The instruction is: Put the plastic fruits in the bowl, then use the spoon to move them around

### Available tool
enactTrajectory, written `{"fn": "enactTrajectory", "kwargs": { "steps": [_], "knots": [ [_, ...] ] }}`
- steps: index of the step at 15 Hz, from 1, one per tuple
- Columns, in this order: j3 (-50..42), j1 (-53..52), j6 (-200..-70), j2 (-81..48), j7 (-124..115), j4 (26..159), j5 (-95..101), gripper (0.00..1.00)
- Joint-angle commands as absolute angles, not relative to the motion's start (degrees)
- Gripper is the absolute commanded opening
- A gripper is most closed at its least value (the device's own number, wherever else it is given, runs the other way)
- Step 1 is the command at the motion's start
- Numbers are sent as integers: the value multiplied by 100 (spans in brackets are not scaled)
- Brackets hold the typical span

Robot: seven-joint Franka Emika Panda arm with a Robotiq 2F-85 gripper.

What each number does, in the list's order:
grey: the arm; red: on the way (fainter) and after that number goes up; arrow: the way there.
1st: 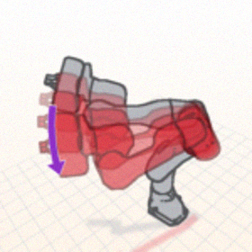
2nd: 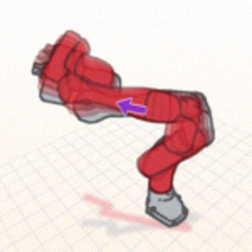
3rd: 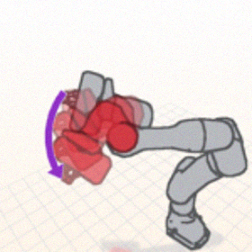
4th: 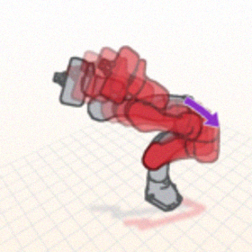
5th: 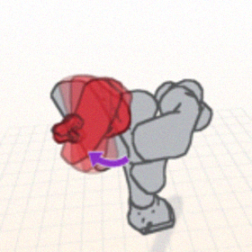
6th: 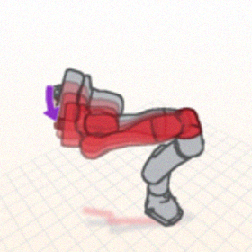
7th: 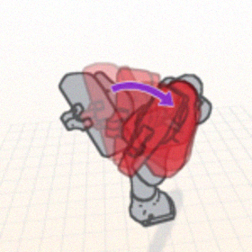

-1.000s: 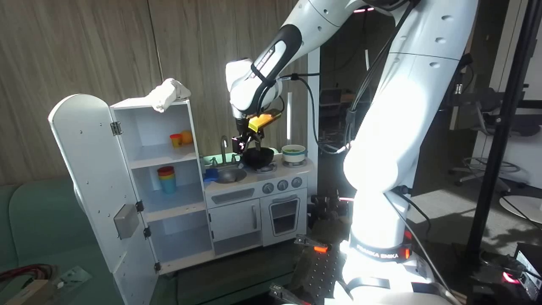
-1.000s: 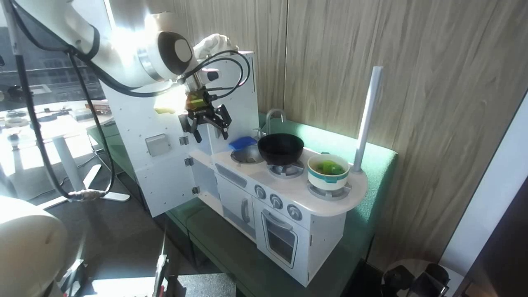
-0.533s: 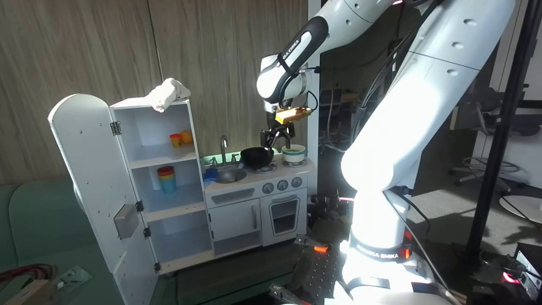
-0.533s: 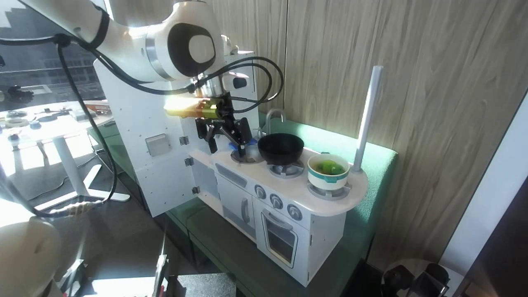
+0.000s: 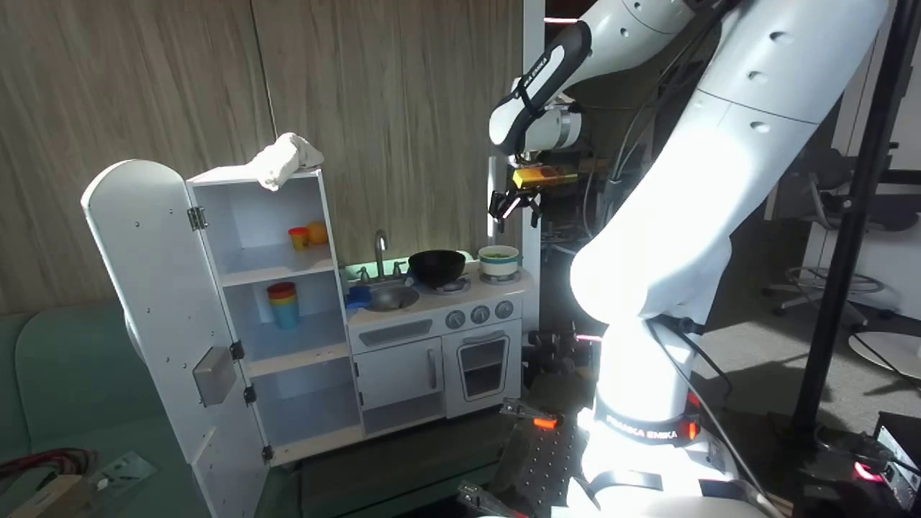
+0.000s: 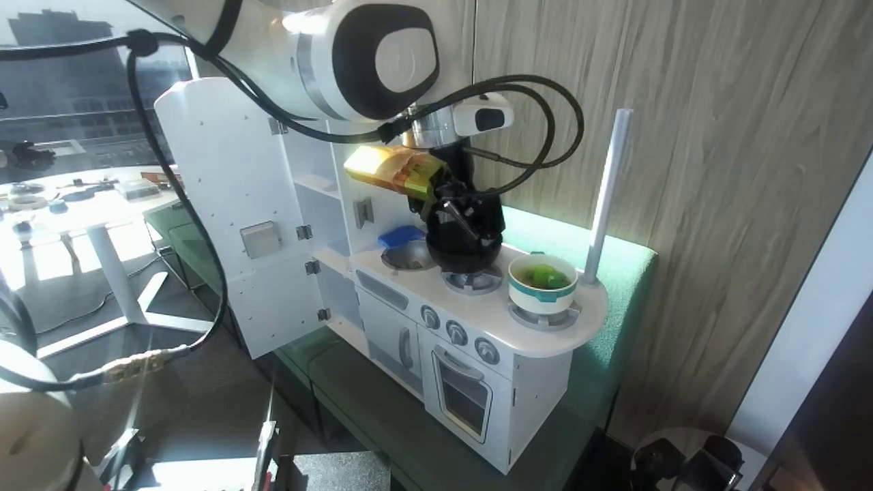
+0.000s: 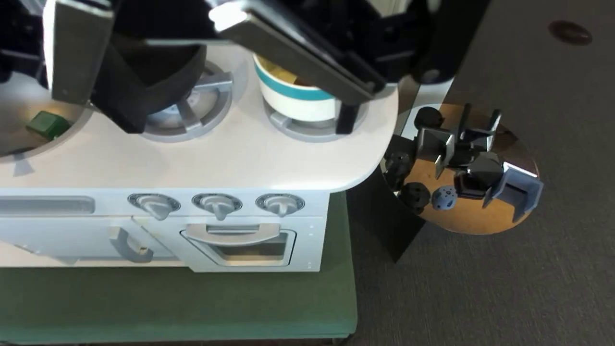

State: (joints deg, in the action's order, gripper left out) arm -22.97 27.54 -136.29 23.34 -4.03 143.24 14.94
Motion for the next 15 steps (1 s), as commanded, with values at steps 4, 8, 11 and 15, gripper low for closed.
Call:
{"fn": "enactTrajectory", "kwargs": {
  "steps": [4, 8, 11, 15],
  "knots": [
    [-2659, 2800, -14340, 1293, -209, 13484, 997, 100],
    [-2737, 2858, -14526, 1184, 18, 13601, 903, 100],
    [-2761, 2861, -14550, 1020, 62, 13591, 881, 100],
    [-2798, 2830, -14138, 763, 119, 13104, 720, 100]
  ]
}}
